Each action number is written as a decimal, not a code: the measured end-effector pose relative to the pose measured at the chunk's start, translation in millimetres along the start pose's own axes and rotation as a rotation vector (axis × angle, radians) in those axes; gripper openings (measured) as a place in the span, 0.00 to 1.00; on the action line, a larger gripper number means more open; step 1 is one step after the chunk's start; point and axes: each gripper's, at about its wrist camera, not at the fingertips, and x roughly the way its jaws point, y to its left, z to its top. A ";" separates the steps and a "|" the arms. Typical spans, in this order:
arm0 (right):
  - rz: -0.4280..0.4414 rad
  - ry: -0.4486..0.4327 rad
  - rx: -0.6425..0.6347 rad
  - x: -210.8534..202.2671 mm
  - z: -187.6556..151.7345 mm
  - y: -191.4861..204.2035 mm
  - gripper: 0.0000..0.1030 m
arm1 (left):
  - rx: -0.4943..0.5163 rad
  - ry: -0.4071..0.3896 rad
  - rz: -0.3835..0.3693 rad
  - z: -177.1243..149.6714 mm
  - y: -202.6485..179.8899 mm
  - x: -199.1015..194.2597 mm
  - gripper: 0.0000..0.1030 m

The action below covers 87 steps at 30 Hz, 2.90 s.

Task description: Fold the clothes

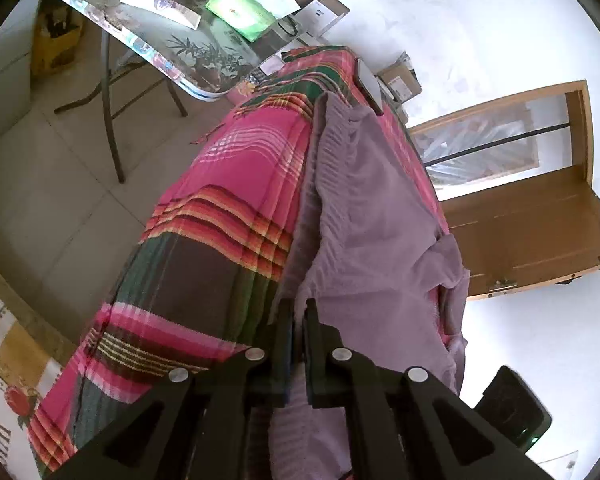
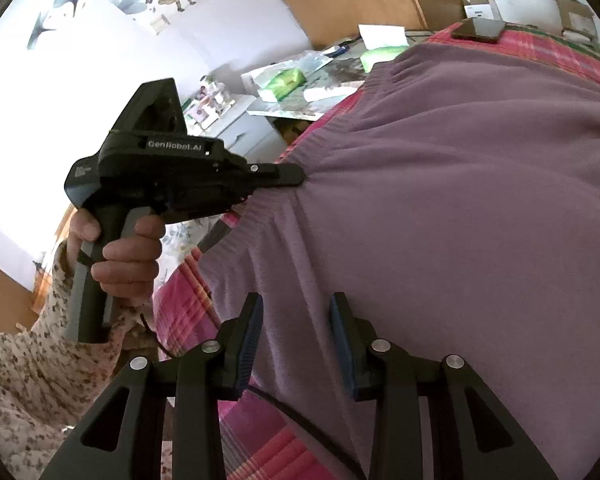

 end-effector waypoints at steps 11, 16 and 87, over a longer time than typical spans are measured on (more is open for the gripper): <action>-0.090 -0.134 0.062 -62.0 -4.5 -29.7 0.35 | 0.126 -0.133 0.168 -14.7 -42.3 -32.6 0.24; -0.151 -0.219 0.083 -107.4 -14.8 -42.6 0.35 | 0.189 -0.177 0.163 -23.8 -74.7 -54.4 0.26; -0.641 -0.766 0.634 -387.7 -213.5 -248.1 0.03 | 0.845 0.302 0.144 -222.7 -259.0 159.7 0.35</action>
